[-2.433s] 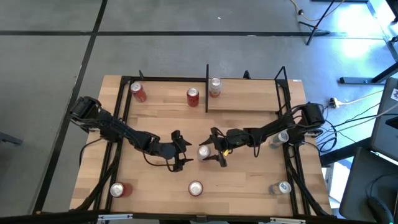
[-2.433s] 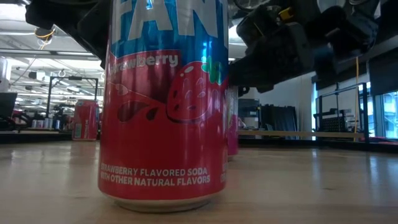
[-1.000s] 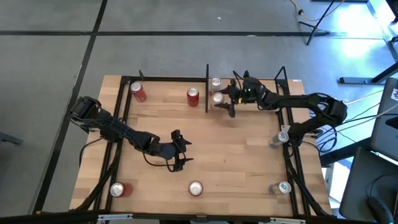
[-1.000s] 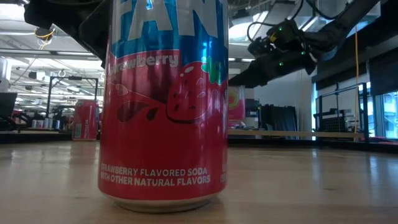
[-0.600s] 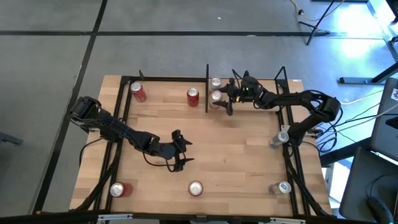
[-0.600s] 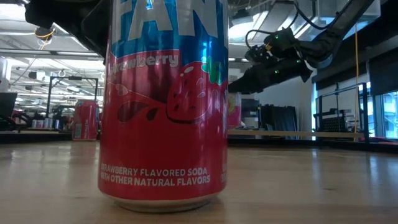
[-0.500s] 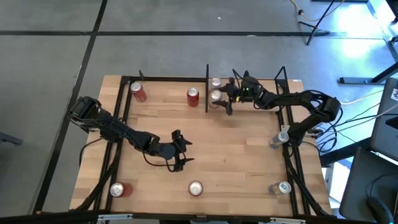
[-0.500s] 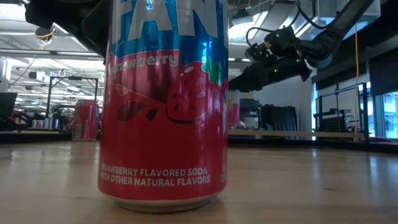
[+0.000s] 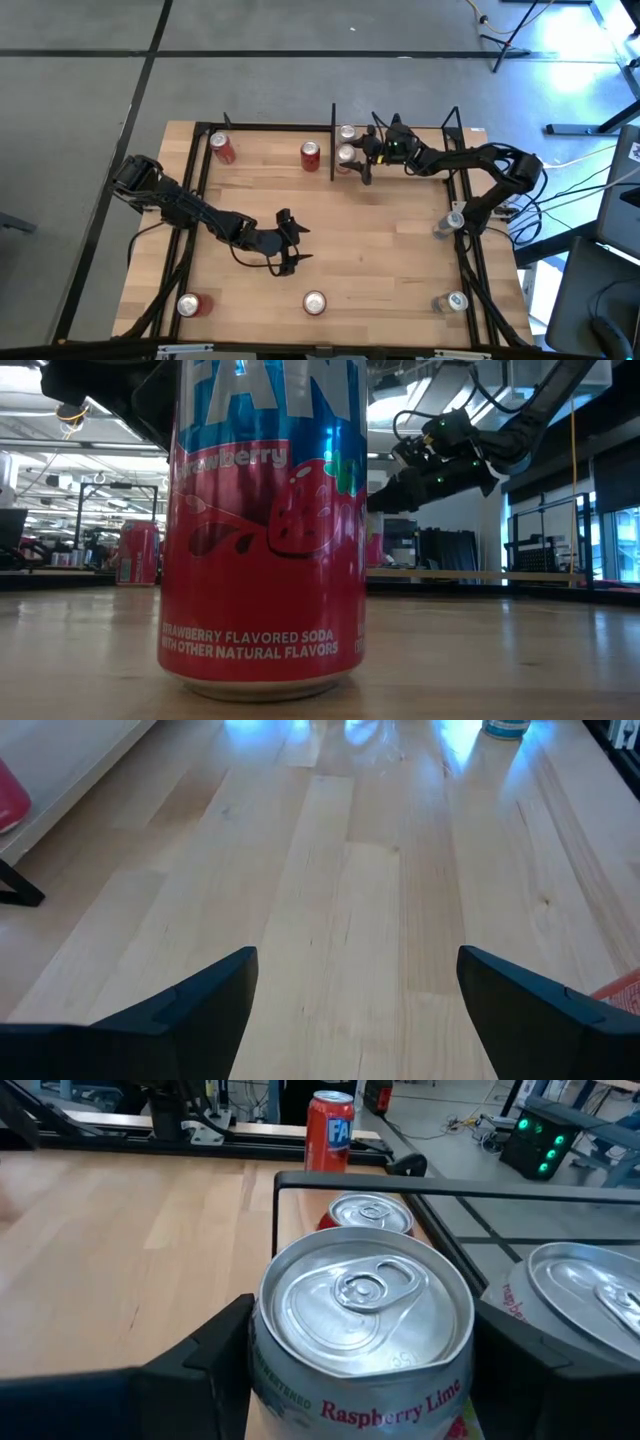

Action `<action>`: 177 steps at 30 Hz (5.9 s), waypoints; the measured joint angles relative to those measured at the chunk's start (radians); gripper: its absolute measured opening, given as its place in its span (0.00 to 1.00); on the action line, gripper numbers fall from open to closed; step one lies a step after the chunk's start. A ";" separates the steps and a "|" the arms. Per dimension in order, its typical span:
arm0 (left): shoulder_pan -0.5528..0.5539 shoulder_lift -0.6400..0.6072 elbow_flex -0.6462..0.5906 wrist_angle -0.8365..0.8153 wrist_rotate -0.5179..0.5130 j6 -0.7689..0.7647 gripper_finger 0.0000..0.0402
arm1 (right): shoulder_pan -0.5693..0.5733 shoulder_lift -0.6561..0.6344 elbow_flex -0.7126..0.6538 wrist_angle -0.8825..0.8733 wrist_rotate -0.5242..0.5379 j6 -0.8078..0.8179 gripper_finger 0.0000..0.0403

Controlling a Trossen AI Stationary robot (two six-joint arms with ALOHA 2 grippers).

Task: Place canned beverage on shelf
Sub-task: Put the pink white soda can on the shelf aligned with the other pink white soda can, then put the top red black soda can on the shelf

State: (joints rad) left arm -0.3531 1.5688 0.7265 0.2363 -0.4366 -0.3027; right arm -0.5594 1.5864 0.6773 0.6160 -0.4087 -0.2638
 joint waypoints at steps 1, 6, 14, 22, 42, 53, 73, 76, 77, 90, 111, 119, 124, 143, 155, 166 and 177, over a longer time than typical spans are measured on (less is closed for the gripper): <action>0.000 0.000 0.000 0.000 0.000 0.000 0.81 | 0.001 0.000 0.000 0.000 0.000 -0.005 0.63; 0.000 0.000 0.000 0.000 0.000 0.000 0.81 | 0.003 0.002 0.000 0.009 0.001 -0.009 0.71; 0.000 0.000 0.000 0.000 0.000 0.000 0.81 | 0.003 -0.036 0.000 -0.019 0.006 -0.005 0.90; 0.000 0.000 0.000 0.000 0.000 0.000 0.81 | 0.003 -0.237 0.000 -0.276 0.096 -0.008 0.76; 0.252 -0.011 0.174 -0.094 -0.111 0.123 0.81 | 0.099 -0.489 -0.001 -0.560 0.067 0.164 0.74; 0.501 -0.041 0.193 -0.158 -0.205 -0.013 0.81 | 0.251 -0.488 -0.002 -0.633 0.263 0.230 0.74; 0.687 0.102 0.193 -0.059 -0.070 0.026 0.81 | 0.298 -0.432 -0.002 -0.624 0.349 0.203 0.74; 0.694 0.119 0.193 -0.064 -0.073 0.031 0.81 | 0.298 -0.407 -0.002 -0.611 0.348 0.204 0.74; 0.696 0.123 0.193 -0.064 -0.074 0.036 0.81 | 0.298 -0.401 -0.002 -0.611 0.348 0.203 0.74; 0.706 0.190 0.193 -0.060 -0.060 0.045 0.81 | 0.298 -0.365 -0.002 -0.572 0.346 0.203 0.74; 0.490 0.021 0.190 -0.227 -0.016 -0.036 0.59 | 0.472 -0.365 -0.002 -0.634 0.417 0.177 0.74; 0.336 0.017 0.190 -0.181 -0.021 -0.095 0.59 | 0.572 -0.365 -0.135 -0.507 0.499 0.186 0.74; 0.288 0.082 0.209 -0.071 -0.025 -0.096 0.59 | 0.601 -0.365 -0.260 -0.302 0.492 0.190 0.74; 0.213 0.357 0.432 -0.111 -0.008 -0.077 0.66 | 0.599 -0.365 -0.352 -0.168 0.468 0.206 0.74; 0.172 0.292 0.433 -0.104 -0.003 0.006 0.84 | 0.599 -0.365 -0.352 -0.149 0.442 0.206 0.74; 0.123 0.131 0.433 -0.337 -0.089 0.095 0.85 | 0.599 -0.365 -0.352 -0.088 0.335 0.219 0.74; 0.142 0.143 0.216 -0.203 -0.137 -0.006 0.85 | 0.599 -0.261 -0.351 0.048 0.284 0.231 0.74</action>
State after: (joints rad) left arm -0.2107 1.7115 0.9423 0.0334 -0.5740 -0.3091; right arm 0.0399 1.3258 0.3264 0.6639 -0.1248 -0.0330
